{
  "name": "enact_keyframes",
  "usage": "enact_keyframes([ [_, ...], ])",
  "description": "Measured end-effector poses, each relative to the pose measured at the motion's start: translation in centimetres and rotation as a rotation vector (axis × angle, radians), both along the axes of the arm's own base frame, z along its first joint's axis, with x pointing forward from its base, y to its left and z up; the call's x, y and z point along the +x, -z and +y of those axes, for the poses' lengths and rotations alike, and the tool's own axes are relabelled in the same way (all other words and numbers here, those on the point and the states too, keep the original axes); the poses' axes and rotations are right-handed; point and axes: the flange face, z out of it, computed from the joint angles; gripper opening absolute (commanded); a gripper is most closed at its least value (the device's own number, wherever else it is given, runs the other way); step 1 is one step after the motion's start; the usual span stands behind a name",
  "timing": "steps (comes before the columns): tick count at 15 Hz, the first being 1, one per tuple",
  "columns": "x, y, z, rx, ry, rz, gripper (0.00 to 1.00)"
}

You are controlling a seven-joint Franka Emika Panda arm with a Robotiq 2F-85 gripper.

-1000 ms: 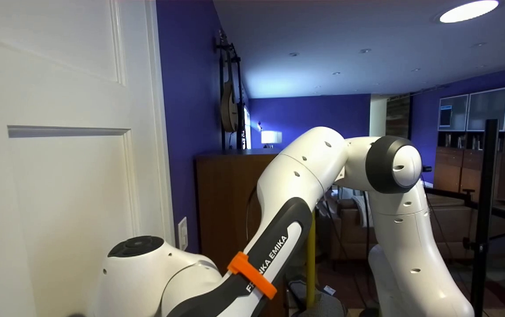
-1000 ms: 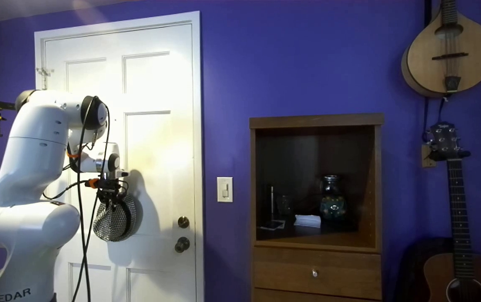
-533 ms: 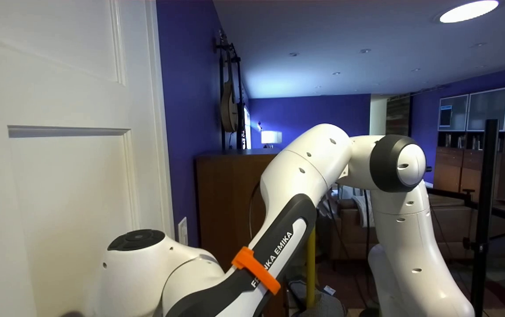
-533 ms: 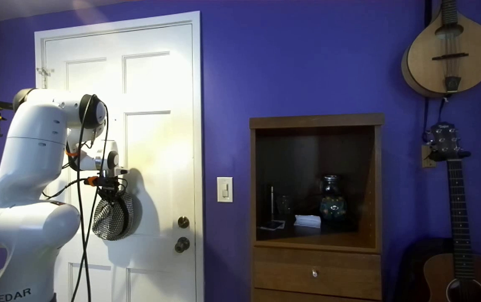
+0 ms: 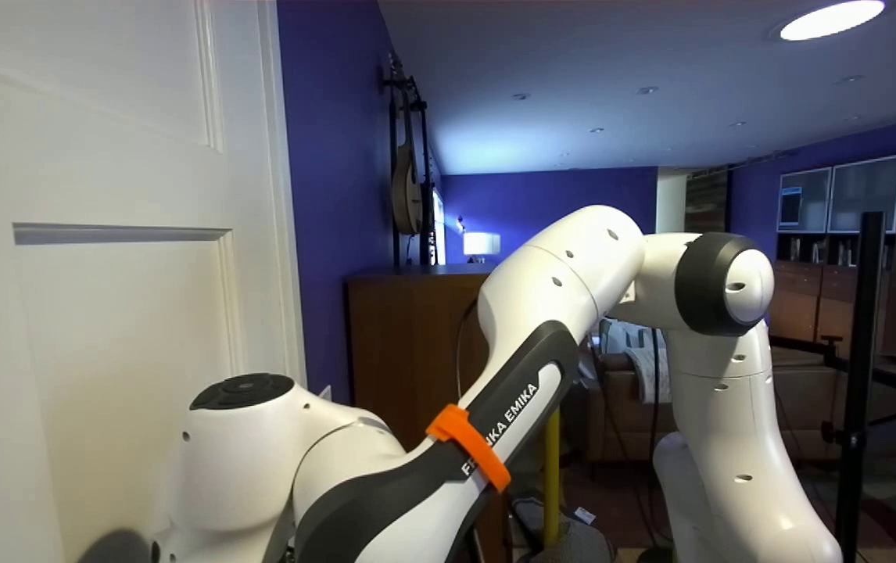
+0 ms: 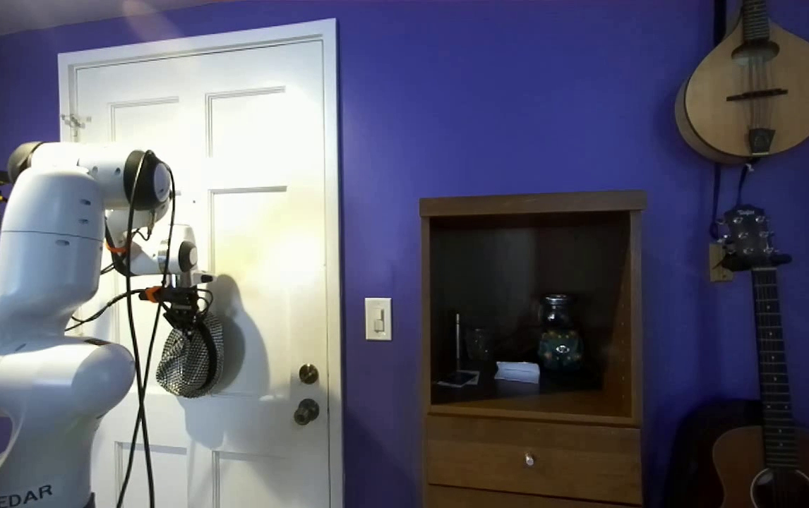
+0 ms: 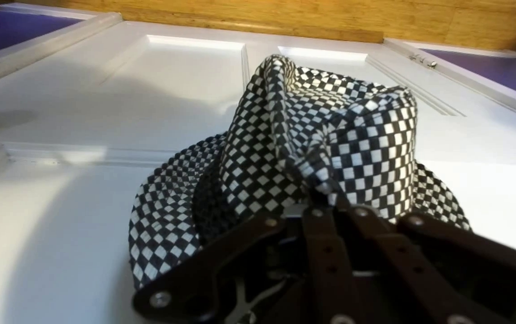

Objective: Pick up the hat from the door and put it on top of the brown chest of drawers

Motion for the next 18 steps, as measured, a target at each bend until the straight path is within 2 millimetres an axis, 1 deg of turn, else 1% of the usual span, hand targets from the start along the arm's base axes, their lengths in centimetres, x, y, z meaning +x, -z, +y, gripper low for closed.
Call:
enact_keyframes([
  [5,-0.8,-2.2,-0.8,-0.029,0.004,-0.003,0.01],
  [10,-1.8,-4.7,-2.4,-0.084,0.021,0.008,0.01],
  [13,-2.3,-6.4,-3.9,-0.119,0.043,0.013,0.01],
  [18,-3.8,-8.7,-7.4,-0.170,0.131,0.010,0.01],
])
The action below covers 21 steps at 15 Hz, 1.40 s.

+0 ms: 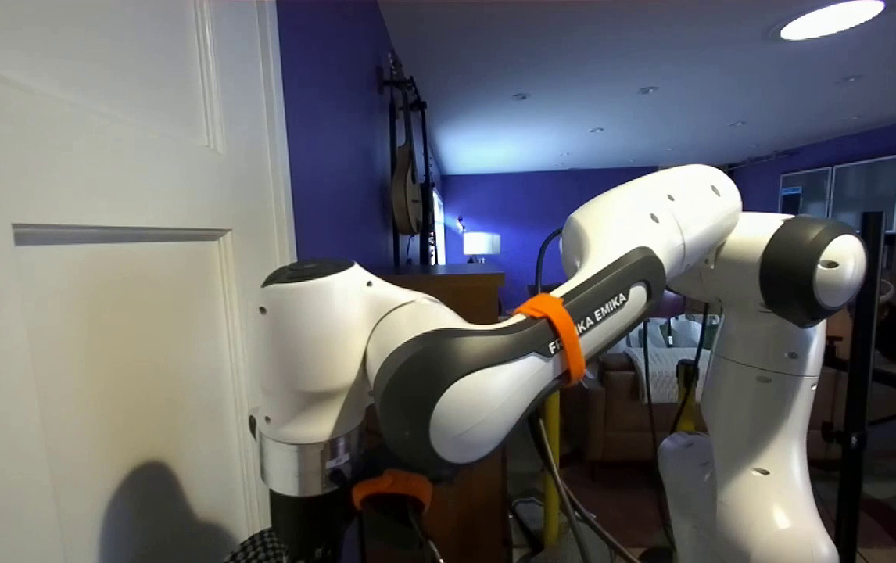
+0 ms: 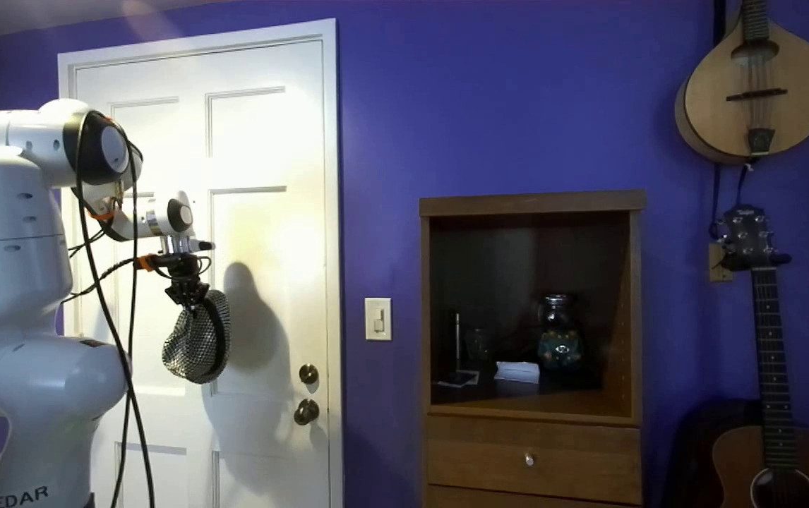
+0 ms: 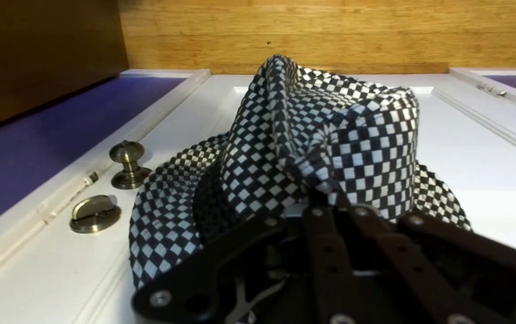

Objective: Pick up the hat from the door and put it on top of the brown chest of drawers

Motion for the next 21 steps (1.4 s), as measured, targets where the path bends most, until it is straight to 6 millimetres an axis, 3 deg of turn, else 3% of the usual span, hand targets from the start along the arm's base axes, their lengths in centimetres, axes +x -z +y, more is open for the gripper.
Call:
enact_keyframes([
  [6,-3.5,-1.5,-3.8,-0.023,0.151,-0.046,0.04],
  [9,-4.4,-1.7,-4.5,-0.025,0.167,-0.059,0.04],
  [17,-3.8,-1.5,-5.3,-0.030,0.190,-0.058,0.01],
  [21,-1.4,-3.2,-9.7,-0.030,0.246,-0.089,0.01],
])
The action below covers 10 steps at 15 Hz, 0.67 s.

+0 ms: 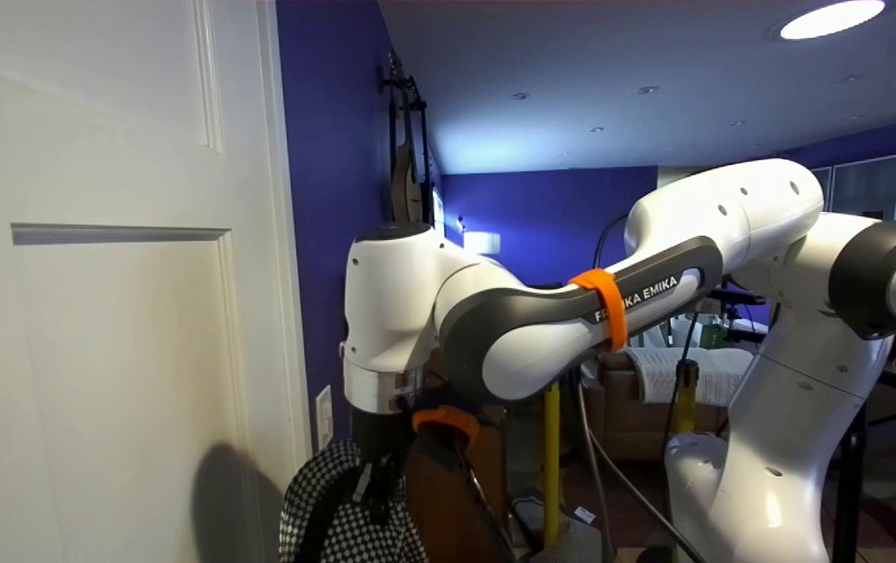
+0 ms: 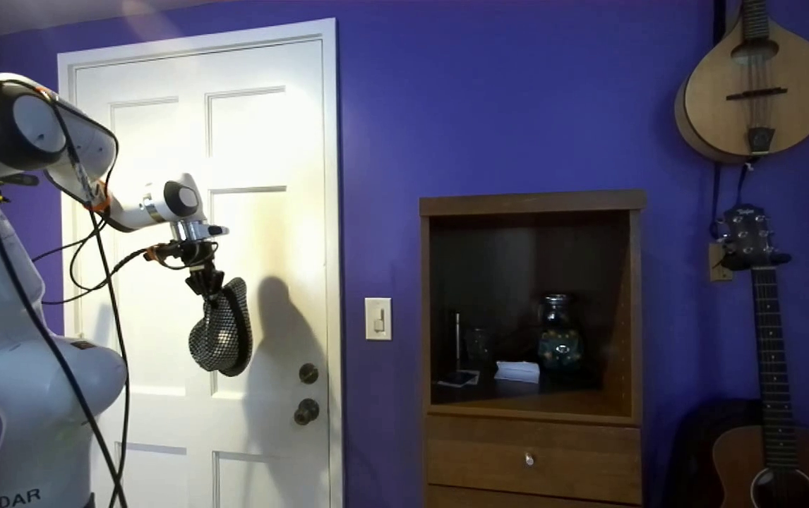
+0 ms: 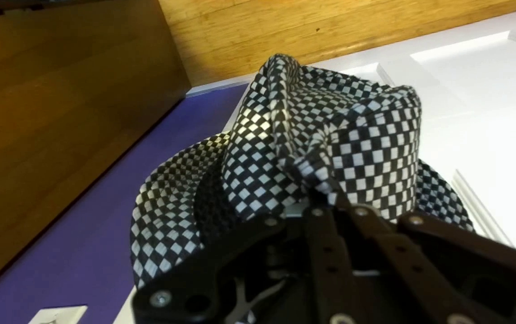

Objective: Pick up the hat from the door and put it on top of the brown chest of drawers

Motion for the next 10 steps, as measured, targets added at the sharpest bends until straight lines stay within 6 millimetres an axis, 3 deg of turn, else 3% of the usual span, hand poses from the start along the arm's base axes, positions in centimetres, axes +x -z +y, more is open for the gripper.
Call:
enact_keyframes([
  [5,1.3,-4.0,-7.1,-0.030,0.012,-0.081,0.01],
  [10,0.5,-6.6,-13.3,-0.071,0.077,-0.137,0.04],
])
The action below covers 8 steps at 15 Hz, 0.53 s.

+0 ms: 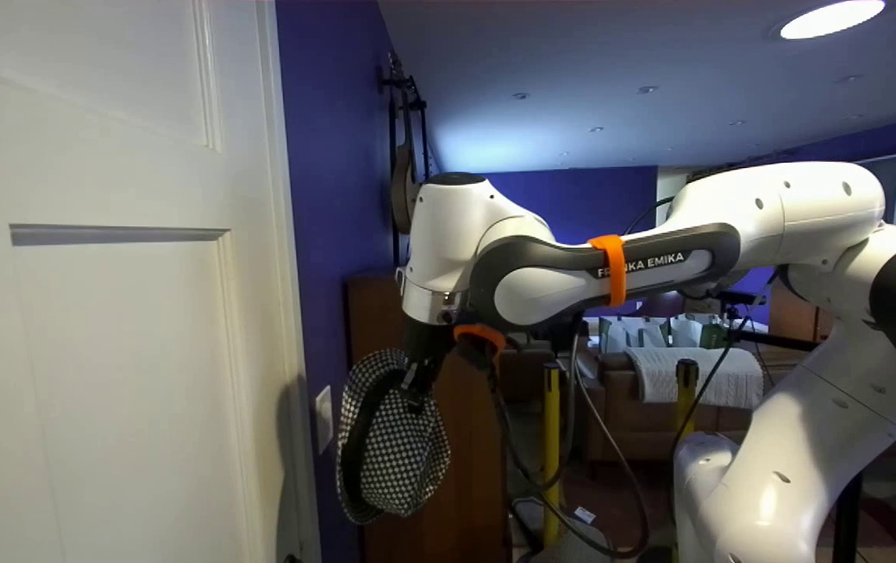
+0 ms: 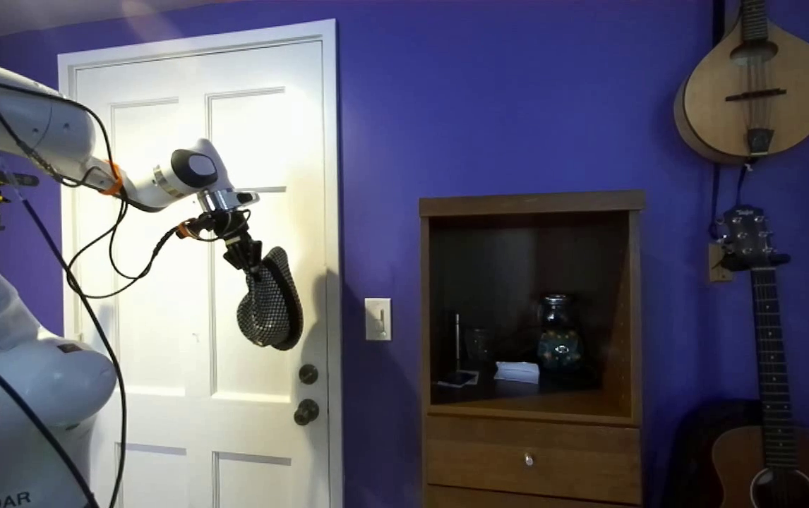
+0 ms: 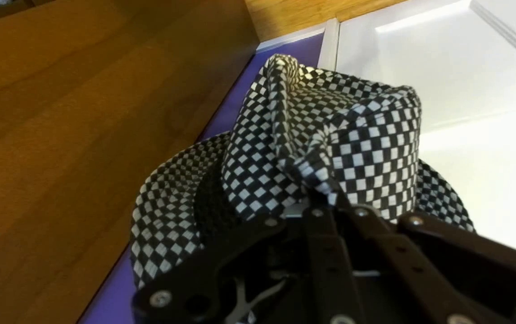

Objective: Pick up the hat from the door and put it on top of the brown chest of drawers

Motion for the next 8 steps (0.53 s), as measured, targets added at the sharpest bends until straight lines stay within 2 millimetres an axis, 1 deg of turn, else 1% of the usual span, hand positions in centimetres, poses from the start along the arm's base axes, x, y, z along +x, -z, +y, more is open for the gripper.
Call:
enact_keyframes([
  [2,-0.4,-0.3,-1.6,0.003,0.025,-0.009,0.04],
  [3,-0.5,-0.3,-2.0,0.003,0.031,-0.011,0.04],
  [7,-0.7,0.0,-2.1,0.001,0.032,-0.008,0.04],
  [8,-0.7,0.0,-2.1,0.001,0.032,-0.008,0.01],
])
